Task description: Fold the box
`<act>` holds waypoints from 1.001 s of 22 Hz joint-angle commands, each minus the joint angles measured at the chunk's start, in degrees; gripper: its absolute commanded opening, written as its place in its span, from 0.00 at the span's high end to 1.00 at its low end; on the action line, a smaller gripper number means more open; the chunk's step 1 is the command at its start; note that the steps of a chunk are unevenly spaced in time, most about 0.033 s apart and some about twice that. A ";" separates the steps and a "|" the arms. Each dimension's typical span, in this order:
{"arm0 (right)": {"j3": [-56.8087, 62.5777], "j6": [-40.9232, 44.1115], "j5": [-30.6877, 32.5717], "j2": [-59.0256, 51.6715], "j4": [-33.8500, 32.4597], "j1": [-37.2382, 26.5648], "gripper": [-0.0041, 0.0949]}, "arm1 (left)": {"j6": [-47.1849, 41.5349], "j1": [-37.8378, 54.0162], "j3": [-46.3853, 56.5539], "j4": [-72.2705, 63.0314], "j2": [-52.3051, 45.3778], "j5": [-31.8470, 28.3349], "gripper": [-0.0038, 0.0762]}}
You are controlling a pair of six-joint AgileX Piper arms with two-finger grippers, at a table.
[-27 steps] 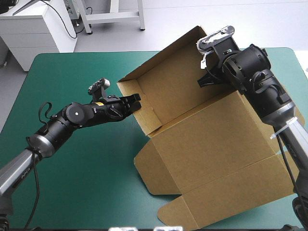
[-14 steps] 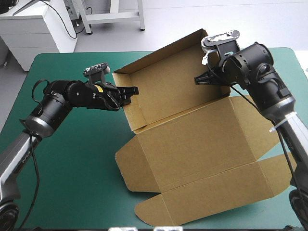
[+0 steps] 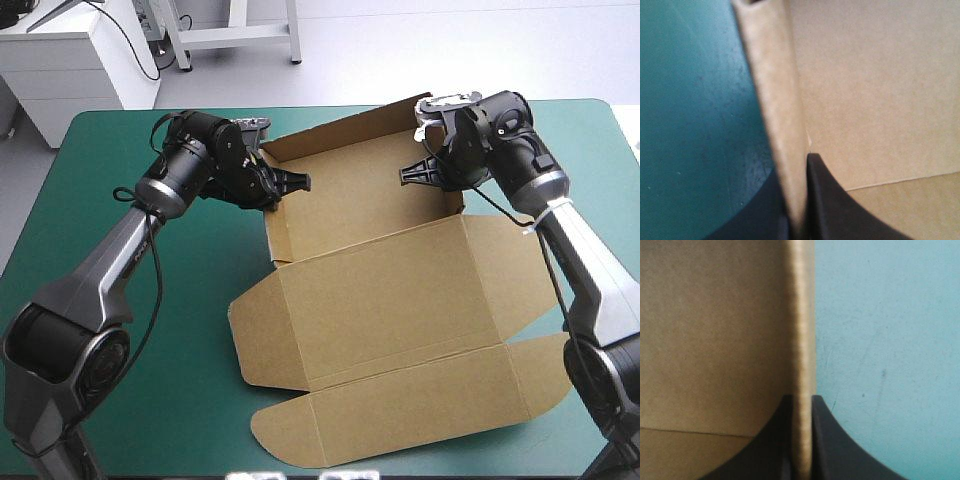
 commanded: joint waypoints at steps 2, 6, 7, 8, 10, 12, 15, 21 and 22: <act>4.27 0.45 0.42 -2.37 3.06 -2.88 0.98 | 2.05 -1.23 -6.53 0.29 0.70 4.10 0.96; 12.45 -1.51 -0.90 -2.35 4.39 -4.59 0.98 | 2.19 -1.23 -7.77 0.09 3.12 4.18 0.96; 13.31 -1.91 -0.90 -2.35 4.69 -4.59 0.98 | 2.19 -1.23 -7.77 0.09 3.69 4.18 0.96; 14.16 -1.91 -1.04 -2.35 4.92 -4.59 0.98 | 2.19 -1.23 -7.77 0.09 3.99 4.18 0.96; 15.71 -1.91 -2.28 -2.35 5.49 -4.59 0.98 | 2.19 -1.23 -7.77 0.09 4.93 4.18 0.96; 17.12 -1.91 -3.49 -2.35 5.65 -4.59 0.98 | 2.19 -1.23 -7.77 0.09 5.44 4.18 0.96; 19.56 -1.91 -5.31 -2.24 6.32 -4.59 0.98 | 2.19 -1.23 -7.77 -0.09 6.71 4.32 0.96; 20.37 -2.02 -8.01 -2.24 7.38 -4.59 0.98 | 2.09 -1.23 -7.77 0.08 7.23 4.32 0.96; 20.37 -2.02 -8.17 -2.24 7.38 -4.59 0.98 | 2.09 -1.23 -7.77 0.08 7.23 4.32 0.96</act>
